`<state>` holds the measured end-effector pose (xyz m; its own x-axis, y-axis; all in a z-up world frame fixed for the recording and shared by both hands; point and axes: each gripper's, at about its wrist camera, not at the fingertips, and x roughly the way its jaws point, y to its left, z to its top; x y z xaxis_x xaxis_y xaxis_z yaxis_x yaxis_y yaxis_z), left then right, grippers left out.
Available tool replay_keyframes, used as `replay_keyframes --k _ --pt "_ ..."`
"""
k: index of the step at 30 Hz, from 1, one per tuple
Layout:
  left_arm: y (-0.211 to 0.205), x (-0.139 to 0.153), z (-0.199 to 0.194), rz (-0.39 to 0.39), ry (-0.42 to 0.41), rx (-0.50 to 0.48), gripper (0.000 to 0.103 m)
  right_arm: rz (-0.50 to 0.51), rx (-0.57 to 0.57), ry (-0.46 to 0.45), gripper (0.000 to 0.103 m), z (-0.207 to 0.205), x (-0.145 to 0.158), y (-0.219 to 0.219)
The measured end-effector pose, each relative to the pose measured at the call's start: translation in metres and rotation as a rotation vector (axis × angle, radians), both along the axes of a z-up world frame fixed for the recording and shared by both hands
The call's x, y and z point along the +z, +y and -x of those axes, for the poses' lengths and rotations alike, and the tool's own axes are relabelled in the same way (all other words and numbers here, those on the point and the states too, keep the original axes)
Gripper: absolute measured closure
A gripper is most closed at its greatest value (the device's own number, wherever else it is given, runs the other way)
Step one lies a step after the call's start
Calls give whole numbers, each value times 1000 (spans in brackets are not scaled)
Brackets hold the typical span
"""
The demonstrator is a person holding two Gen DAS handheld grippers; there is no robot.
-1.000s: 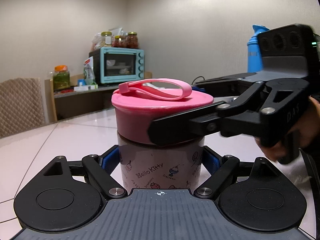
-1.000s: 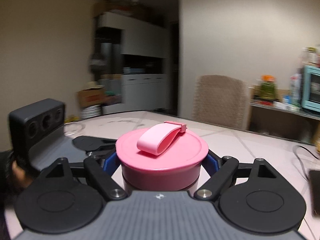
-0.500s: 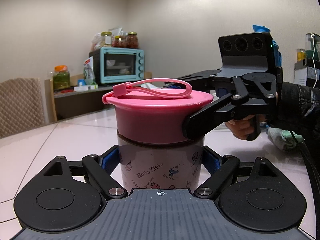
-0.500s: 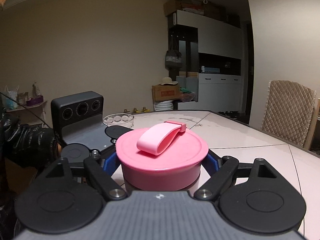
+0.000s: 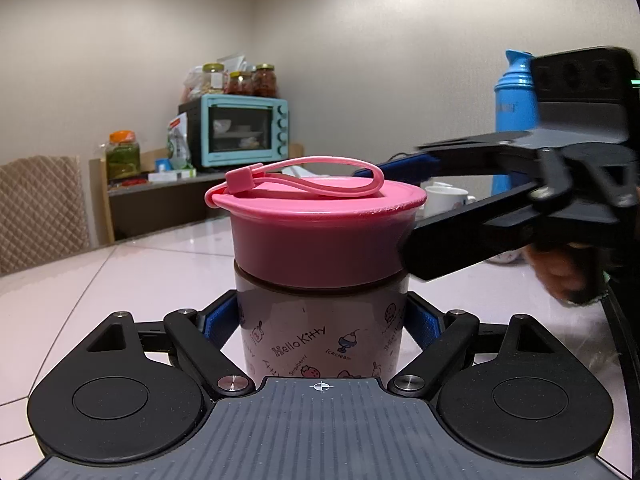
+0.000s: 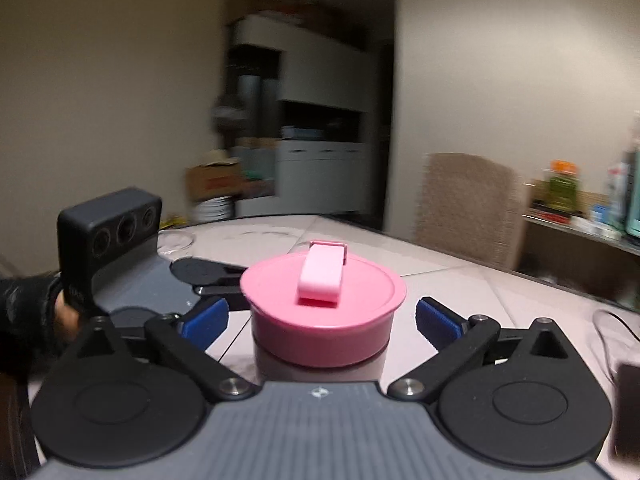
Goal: Unscrew bottle cap and pour
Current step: 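Twist the cap with the right gripper while the left gripper holds the bottle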
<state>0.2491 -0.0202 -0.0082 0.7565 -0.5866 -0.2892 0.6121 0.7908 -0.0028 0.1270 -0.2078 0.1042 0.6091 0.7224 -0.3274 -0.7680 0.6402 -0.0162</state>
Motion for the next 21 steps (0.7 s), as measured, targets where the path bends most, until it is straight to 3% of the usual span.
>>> replay_keyframes --k 7,21 --pt "0 0 0 1 0 2 14 -34 -248 -20 2 33 -6 21" --pt "-1 0 0 3 2 4 14 -20 -430 -37 3 22 -19 58"
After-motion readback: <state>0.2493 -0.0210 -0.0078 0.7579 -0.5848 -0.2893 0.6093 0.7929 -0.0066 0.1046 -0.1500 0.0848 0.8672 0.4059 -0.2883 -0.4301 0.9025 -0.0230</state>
